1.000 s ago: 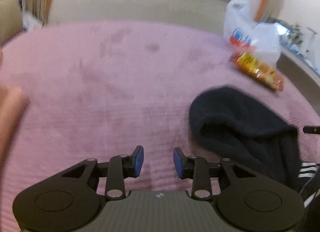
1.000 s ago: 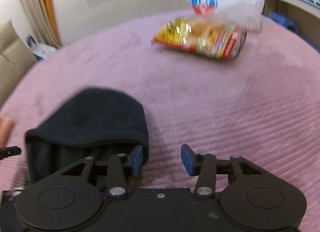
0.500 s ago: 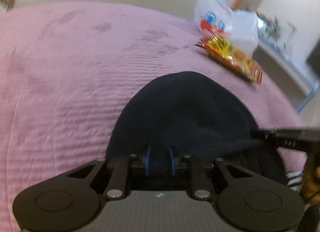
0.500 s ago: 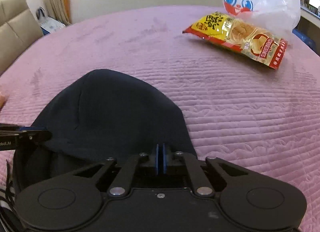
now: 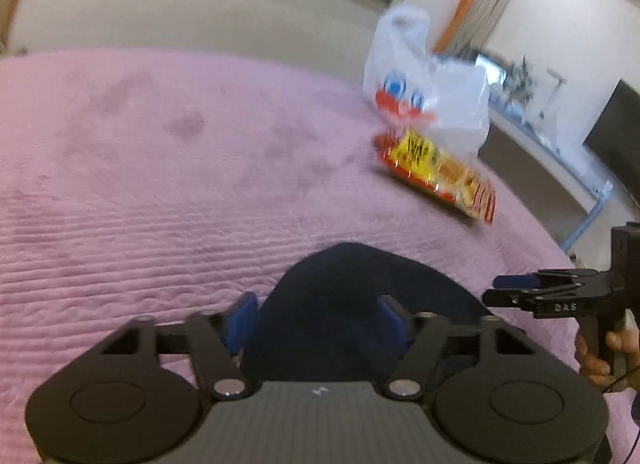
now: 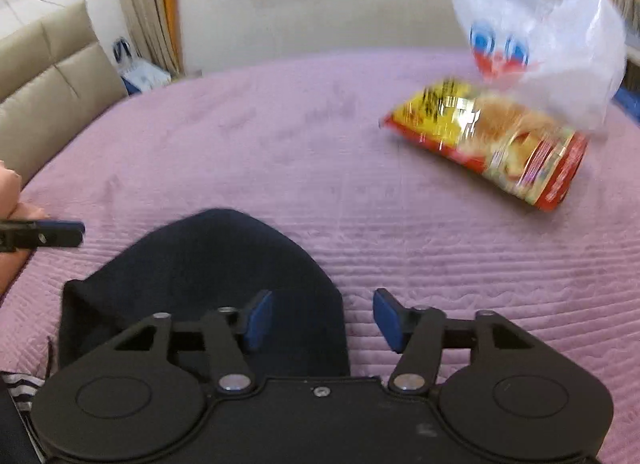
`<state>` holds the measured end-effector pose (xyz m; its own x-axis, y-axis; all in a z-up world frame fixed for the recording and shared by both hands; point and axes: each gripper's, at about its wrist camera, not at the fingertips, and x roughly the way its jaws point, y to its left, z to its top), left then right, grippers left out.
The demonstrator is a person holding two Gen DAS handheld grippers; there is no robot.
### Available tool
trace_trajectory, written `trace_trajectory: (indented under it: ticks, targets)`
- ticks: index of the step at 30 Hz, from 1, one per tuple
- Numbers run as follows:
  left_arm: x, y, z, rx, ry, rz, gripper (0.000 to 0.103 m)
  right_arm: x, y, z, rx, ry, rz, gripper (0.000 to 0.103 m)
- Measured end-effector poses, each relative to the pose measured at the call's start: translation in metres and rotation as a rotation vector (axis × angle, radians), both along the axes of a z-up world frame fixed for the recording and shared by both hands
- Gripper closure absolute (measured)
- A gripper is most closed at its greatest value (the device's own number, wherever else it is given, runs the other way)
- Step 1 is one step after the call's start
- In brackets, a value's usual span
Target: Fold large clothes
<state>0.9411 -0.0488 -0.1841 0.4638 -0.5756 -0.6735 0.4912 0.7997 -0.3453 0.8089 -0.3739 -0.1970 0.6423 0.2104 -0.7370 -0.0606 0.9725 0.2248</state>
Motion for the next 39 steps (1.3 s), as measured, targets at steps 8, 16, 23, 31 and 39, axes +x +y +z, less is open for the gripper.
trace_trajectory:
  ticks: [8, 16, 23, 31, 39]
  targets:
    - [0.070, -0.025, -0.051, 0.041, 0.247, -0.095, 0.029, 0.052, 0.002, -0.030, 0.088, 0.112, 0.044, 0.028]
    - [0.045, -0.062, -0.051, 0.076, 0.146, -0.198, 0.089, 0.047, 0.038, -0.018, -0.014, 0.086, 0.217, 0.089]
    - [-0.055, -0.028, 0.035, 0.017, -0.128, -0.242, 0.089, -0.051, 0.049, 0.064, -0.167, -0.182, 0.296, 0.092]
    - [-0.230, -0.001, 0.110, 0.106, -0.326, -0.312, 0.088, -0.224, 0.086, 0.128, -0.377, -0.473, 0.372, 0.093]
    - [-0.369, 0.013, 0.064, 0.190, -0.207, -0.310, 0.088, -0.361, 0.120, 0.095, -0.518, -0.531, 0.427, 0.094]
